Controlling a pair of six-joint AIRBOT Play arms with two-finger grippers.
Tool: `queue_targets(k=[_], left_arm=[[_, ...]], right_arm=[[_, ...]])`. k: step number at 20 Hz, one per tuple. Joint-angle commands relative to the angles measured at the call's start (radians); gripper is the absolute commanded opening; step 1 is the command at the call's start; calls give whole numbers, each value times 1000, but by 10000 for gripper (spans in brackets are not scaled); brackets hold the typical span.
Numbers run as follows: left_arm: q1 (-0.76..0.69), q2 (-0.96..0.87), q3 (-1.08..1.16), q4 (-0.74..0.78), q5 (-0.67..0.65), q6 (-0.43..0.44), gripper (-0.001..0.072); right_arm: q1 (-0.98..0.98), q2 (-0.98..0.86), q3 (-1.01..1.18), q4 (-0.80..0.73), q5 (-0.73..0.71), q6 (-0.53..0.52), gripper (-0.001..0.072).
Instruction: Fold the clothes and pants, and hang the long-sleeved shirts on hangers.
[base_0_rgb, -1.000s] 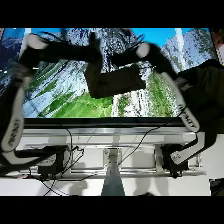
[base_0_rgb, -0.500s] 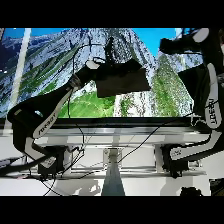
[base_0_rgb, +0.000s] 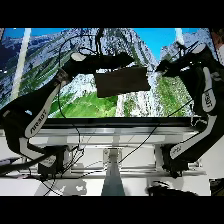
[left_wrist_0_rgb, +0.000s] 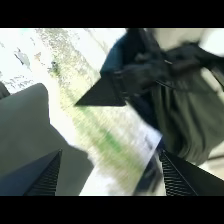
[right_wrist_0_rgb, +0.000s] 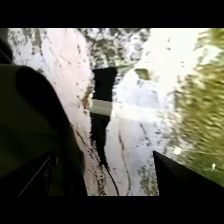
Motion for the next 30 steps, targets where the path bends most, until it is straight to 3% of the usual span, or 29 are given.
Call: queue_targets(k=[1, 5, 8, 9, 10, 11, 14, 15, 16, 18, 21, 26, 30], left_arm=[[20, 23, 0, 137, -60, 89, 701], [31, 53, 0, 325, -60, 89, 700], [49, 81, 0, 412, -61, 89, 700], [59, 92, 0, 412, -61, 89, 700], [68, 107, 0, 415, -61, 89, 699], [79, 129, 0, 433, -64, 88, 699], [123, 233, 0, 587, -76, 22, 691], [140, 275, 0, 674, -85, -23, 633], [159, 322, 0, 786, -101, -82, 552], [196, 411, 0, 1027, -151, -219, 479], [253, 528, 0, 1272, -262, -387, 471], [301, 640, 0, 1289, -363, -411, 472], [300, 644, 0, 1289, -363, -411, 472]], right_arm=[[80, -86, -1, 100, 39, -52, 698], [220, -95, 2, 97, -105, -52, 696], [312, -96, 2, 84, -109, -59, 675], [339, -95, 2, 81, -108, -92, 523], [362, -92, 2, 74, -109, -121, 248], [377, -82, 2, 51, -116, -127, 35], [353, -5, 3, -64, -134, -123, 18], [330, 34, 2, -113, -142, -101, 18], [298, 82, 2, -161, -151, -66, 18], [217, 188, 2, -224, -173, 1, 18], [63, 353, 2, -276, -187, 104, 18], [-263, 590, 2, -375, -156, 222, 18], [-537, 681, 2, -476, 28, 253, 18]])
